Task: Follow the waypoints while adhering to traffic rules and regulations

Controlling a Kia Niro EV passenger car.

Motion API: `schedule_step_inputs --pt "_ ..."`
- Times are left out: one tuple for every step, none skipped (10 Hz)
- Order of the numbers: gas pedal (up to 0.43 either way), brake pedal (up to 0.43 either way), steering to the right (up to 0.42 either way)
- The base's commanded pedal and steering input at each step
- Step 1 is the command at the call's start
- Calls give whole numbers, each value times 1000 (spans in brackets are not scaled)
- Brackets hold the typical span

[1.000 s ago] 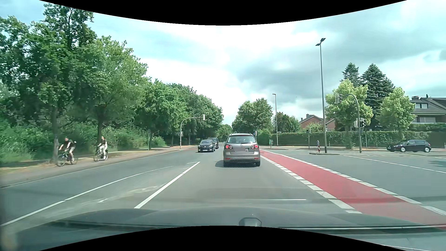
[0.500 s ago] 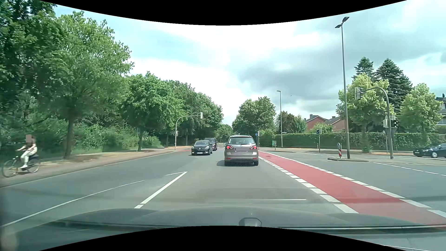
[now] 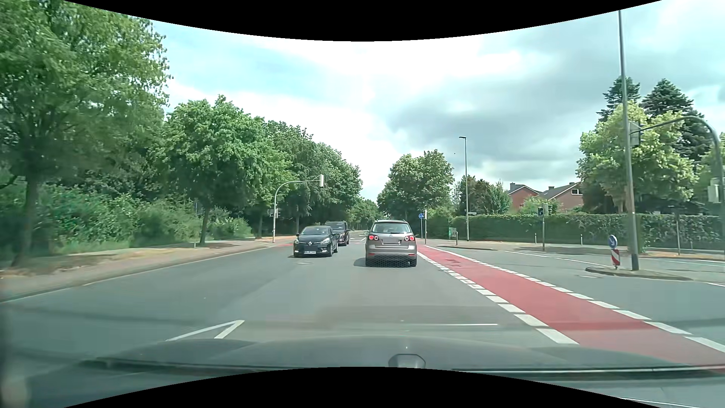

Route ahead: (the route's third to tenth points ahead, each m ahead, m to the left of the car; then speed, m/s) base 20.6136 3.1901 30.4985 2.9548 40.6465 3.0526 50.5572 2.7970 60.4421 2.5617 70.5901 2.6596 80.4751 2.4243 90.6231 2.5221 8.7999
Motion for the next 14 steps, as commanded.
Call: schedule_step_inputs --pt "280 18 0" --pt "280 18 0" --pt "260 18 0" --pt "260 18 -1" --pt "260 18 -1" --pt "260 18 -1" --pt "248 18 -1" --pt "248 18 -1" --pt "240 18 -2" --pt "240 18 -4" --pt "228 18 -4" --pt "228 18 -4" --pt "220 18 -4" --pt "209 18 -5"
